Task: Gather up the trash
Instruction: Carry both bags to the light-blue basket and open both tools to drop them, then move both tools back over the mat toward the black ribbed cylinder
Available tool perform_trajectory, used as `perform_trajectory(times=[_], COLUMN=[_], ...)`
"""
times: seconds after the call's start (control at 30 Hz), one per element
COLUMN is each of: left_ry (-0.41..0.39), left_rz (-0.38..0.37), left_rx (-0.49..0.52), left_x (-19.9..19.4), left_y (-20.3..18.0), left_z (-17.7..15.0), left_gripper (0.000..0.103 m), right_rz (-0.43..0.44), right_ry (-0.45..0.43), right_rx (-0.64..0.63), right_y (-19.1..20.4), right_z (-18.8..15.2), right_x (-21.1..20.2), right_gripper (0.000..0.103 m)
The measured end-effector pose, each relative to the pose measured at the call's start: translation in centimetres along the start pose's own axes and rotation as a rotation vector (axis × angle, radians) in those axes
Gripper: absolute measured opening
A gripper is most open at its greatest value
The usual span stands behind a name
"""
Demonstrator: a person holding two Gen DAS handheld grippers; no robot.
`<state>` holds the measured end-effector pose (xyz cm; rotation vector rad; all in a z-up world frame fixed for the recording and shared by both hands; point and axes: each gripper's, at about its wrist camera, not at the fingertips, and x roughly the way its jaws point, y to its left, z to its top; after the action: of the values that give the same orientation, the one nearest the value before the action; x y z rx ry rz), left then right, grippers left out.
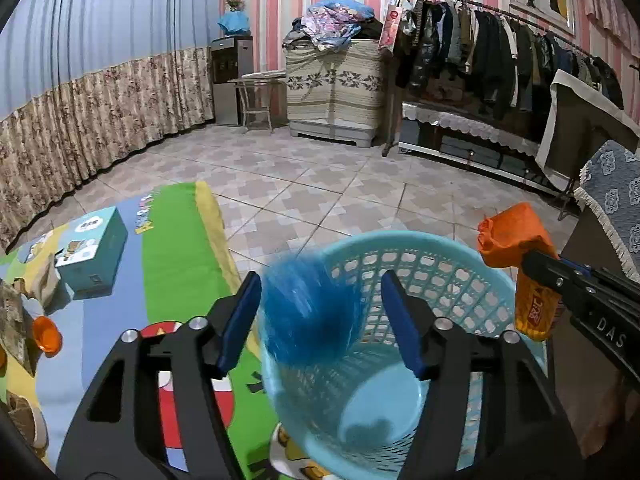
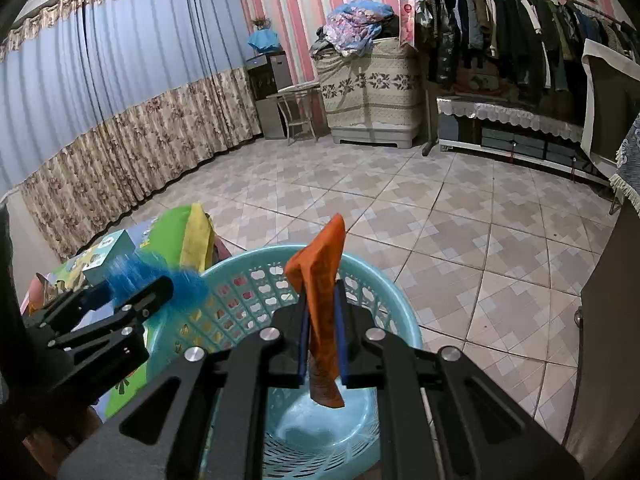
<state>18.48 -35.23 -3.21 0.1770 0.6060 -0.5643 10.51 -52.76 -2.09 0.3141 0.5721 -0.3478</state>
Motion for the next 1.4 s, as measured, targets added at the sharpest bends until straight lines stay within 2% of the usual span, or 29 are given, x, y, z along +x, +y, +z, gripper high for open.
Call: perform_trajectory(times=[0.2, 0.5, 0.57, 0.63, 0.77, 0.83, 1.03, 1.4], left_ry=[-0.031, -0.065, -0.063, -0.06, -0.06, -0.061, -0.062, -0.081], left_rz=[0.047, 0.114, 0.12, 0.128, 0.148, 0.156, 0.183, 0.244], left_rx=[-0.007, -0.017, -0.029, -0.043, -0.056, -0.062, -0.081, -0.124], left_x=[-1.3, -3.3, -3.4, -3.6, -3.9, -4.1, -4.9, -9.0], left_y=[1.1, 3.6, 4.3, 5.1, 6.1, 6.6, 8.0, 11.9], left_z=[0.2, -0.2, -0.3, -0.4, -0.6, -0.9, -1.2, -2.2], left_gripper=[0.079, 0.091, 0.091, 0.092, 0.094, 0.094, 0.095, 0.097], right_rz=[-0.004, -0.014, -0.021, -0.017, -0.017, -0.018, -0.038, -0.035], right_ry=[0.018, 0.043, 0.05, 0.054, 0.067, 0.071, 0.071, 0.018], right_rx=[-0.015, -0.055, -0.057, -0.052, -0.041, -0.038, -0.04, -0.108], right_y=[0.4, 2.3, 2.6, 2.6, 2.5, 2.4, 2.5, 6.1], right_z=[-0.1, -0.9, -1.1, -1.1, -1.6, -1.7, -1.9, -2.4], right_x=[0.7, 2.0, 2.4, 2.7, 3.2, 3.4, 3.4, 1.1], right_gripper=[0.011, 0.013, 0.019, 0.041, 0.057, 0.071, 0.082, 0.087])
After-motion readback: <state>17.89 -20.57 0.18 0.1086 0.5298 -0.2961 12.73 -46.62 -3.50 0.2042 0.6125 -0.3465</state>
